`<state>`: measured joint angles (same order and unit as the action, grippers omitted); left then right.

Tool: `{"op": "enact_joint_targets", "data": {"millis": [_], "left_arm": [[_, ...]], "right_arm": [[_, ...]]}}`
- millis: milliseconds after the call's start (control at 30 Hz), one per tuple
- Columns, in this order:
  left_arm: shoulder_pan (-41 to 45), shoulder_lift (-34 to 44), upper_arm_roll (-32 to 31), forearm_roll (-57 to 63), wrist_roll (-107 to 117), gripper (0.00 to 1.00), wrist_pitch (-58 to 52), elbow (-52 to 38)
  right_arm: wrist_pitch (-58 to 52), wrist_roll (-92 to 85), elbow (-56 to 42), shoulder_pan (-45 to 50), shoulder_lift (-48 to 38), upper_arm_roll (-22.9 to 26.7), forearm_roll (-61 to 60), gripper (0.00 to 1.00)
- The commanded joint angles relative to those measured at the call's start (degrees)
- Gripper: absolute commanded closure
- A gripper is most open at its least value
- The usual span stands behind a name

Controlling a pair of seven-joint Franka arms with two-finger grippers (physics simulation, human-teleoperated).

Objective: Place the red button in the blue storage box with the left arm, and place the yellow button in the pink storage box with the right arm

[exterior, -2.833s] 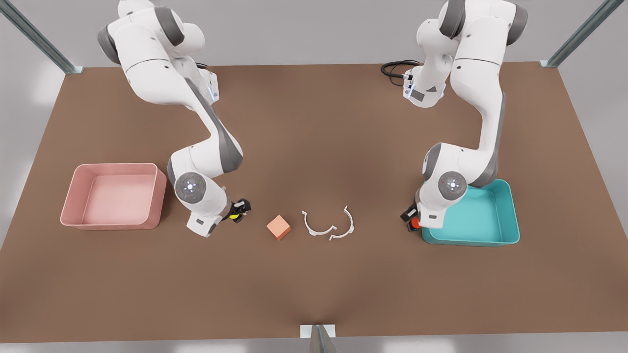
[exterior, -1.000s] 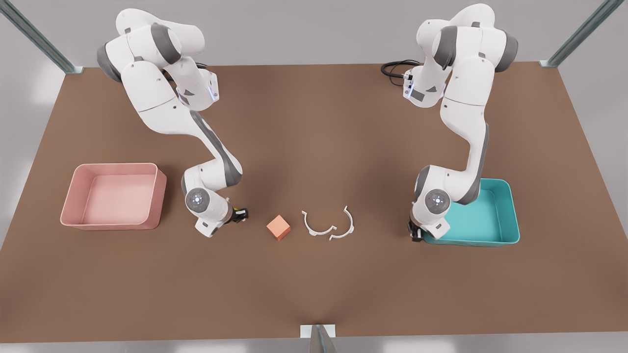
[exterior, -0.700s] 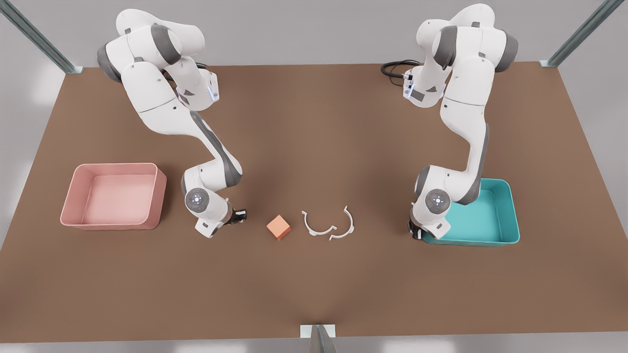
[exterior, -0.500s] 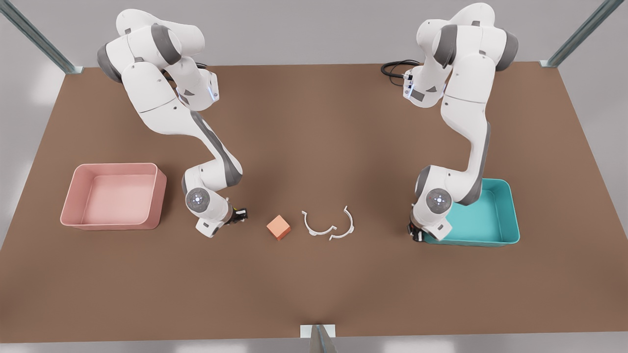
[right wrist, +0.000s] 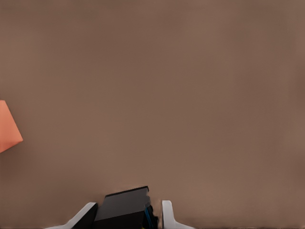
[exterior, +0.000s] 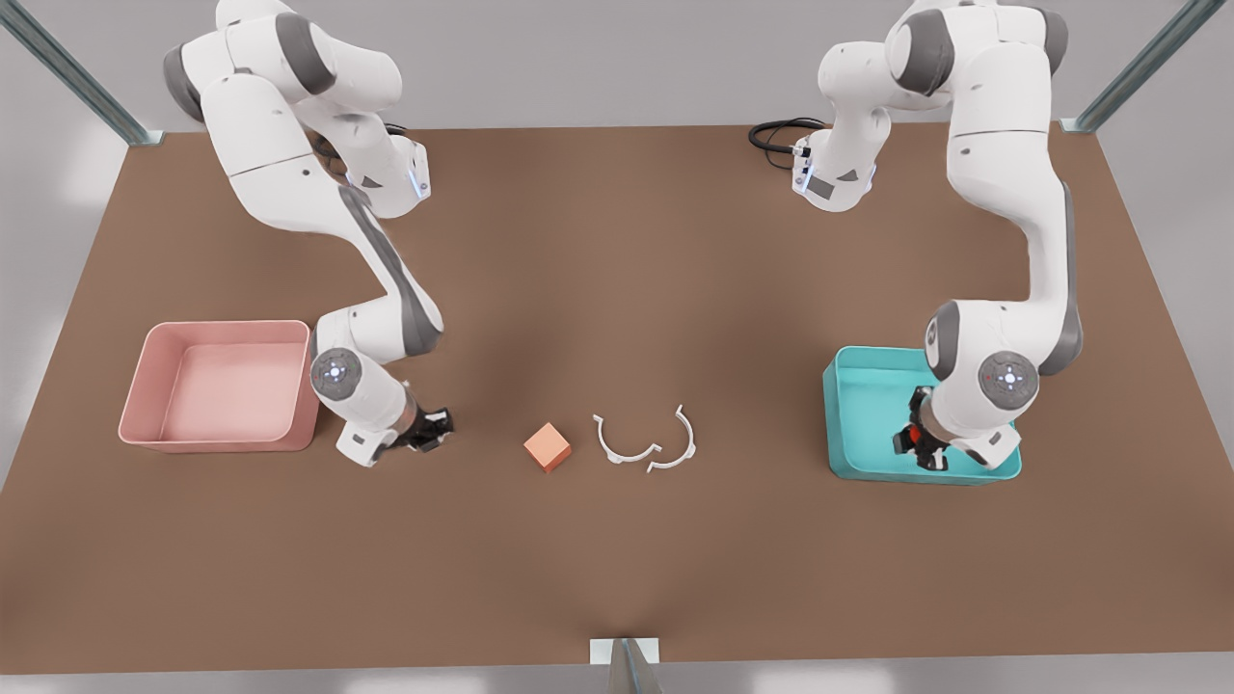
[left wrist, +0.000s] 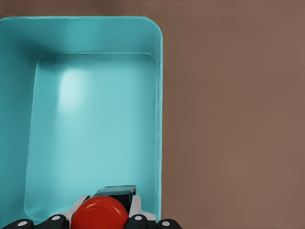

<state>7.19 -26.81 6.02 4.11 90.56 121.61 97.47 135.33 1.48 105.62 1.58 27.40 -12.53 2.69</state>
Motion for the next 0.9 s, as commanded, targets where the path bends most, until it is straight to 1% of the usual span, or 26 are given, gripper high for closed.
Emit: {"op": "enact_joint_targets", "data": {"millis": [0, 100, 167, 200, 233, 267, 300, 367, 400, 467, 567, 633, 667, 700, 733, 767, 800, 833, 867], "left_arm": [[-1.2, -0.9, 0.7, 0.0, -28.6, 0.48, -2.6, -0.6], [-2.2, -6.6, 0.7, -0.3, -29.1, 0.48, -2.1, -2.6], [-2.2, -9.6, 0.7, -0.3, -29.0, 0.45, -0.2, -2.6], [-2.0, -11.3, 0.7, -0.3, -28.9, 0.43, 1.9, -2.5], [-2.0, -11.9, 0.7, -0.3, -28.9, 0.36, 2.3, -2.6], [-1.9, -11.9, 0.7, -0.2, -28.8, 0.0, 2.2, -2.6], [-1.8, -11.9, 0.7, -0.2, -28.8, 0.0, 2.2, -2.7], [-1.8, -11.4, 0.7, -0.2, -28.9, 0.0, 1.7, -3.1], [-1.8, -10.5, 0.7, -0.1, -29.0, 0.0, 0.7, -3.1], [-1.7, -8.4, 0.7, 0.1, -29.3, 0.0, -3.0, -3.1], [-0.7, -3.8, 0.6, 0.3, -29.7, 0.0, -10.4, -3.2], [-0.2, 1.8, 0.6, 0.2, -41.9, 0.0, -15.1, -3.2], [-0.1, 4.6, 0.5, 0.2, -48.4, 0.0, -16.5, -3.2], [-0.1, 6.1, 0.5, 0.2, -53.6, 0.0, -17.6, -3.3], [-0.1, 9.5, 0.1, 0.0, -65.1, 0.0, -18.1, -3.5], [-0.1, 12.0, 0.0, -0.6, -72.7, 0.0, -19.1, -4.5], [-0.1, 12.5, 0.0, -1.8, -81.8, 0.0, -24.2, -9.2], [-0.1, 12.5, 0.0, -1.7, -90.1, 0.0, -29.2, -14.0], [-0.1, 13.4, -0.8, -1.6, -97.4, 0.0, -33.2, -16.8]], "right_arm": [[-7.2, -5.4, -0.1, -3.6, -2.1, 0.0, 1.4, 0.62], [-10.8, -16.6, -0.9, -12.7, -3.8, 0.1, 1.4, 0.62], [-11.7, -22.4, -1.7, -17.1, -4.0, 0.6, 2.7, 0.61], [-16.8, -24.2, -2.9, -19.4, -5.2, 0.6, 3.1, 0.61], [-20.4, -24.5, -2.8, -21.1, -6.8, 0.5, 3.2, 0.6], [-21.7, -24.6, -2.2, -22.0, -8.0, 0.4, 4.4, 0.6], [-21.9, -27.6, -0.3, -24.5, -9.9, 0.0, 5.0, 0.57], [-21.5, -27.4, 7.4, -25.0, -16.5, 0.0, 5.0, 0.57], [-21.4, -27.6, 9.2, -26.3, -16.9, 0.0, 5.1, 0.57], [-21.1, -27.8, 15.0, -27.1, -21.4, 0.0, 5.0, 0.58], [-15.7, -28.6, 17.9, -29.4, -20.4, 0.1, 5.0, 0.57], [-14.4, -28.6, 17.8, -30.2, -18.7, 0.1, 5.0, 0.54], [-13.4, -28.6, 17.6, -30.4, -17.6, 0.1, 4.9, 0.54], [-12.6, -28.6, 17.6, -31.3, -16.5, 0.1, 5.0, 0.52], [-11.5, -28.5, 17.2, -31.5, -14.7, 0.1, 4.9, 0.45], [-11.2, -28.0, 17.0, -31.5, -14.3, 0.1, 4.9, 0.23], [-11.1, -27.8, 16.0, -31.5, -13.8, 0.1, 4.8, 0.06], [-11.4, -27.8, 14.8, -31.5, -12.8, 0.1, 4.8, 0.0], [-11.5, -27.7, 14.0, -31.3, -12.8, 0.1, 4.8, 0.0]]}}
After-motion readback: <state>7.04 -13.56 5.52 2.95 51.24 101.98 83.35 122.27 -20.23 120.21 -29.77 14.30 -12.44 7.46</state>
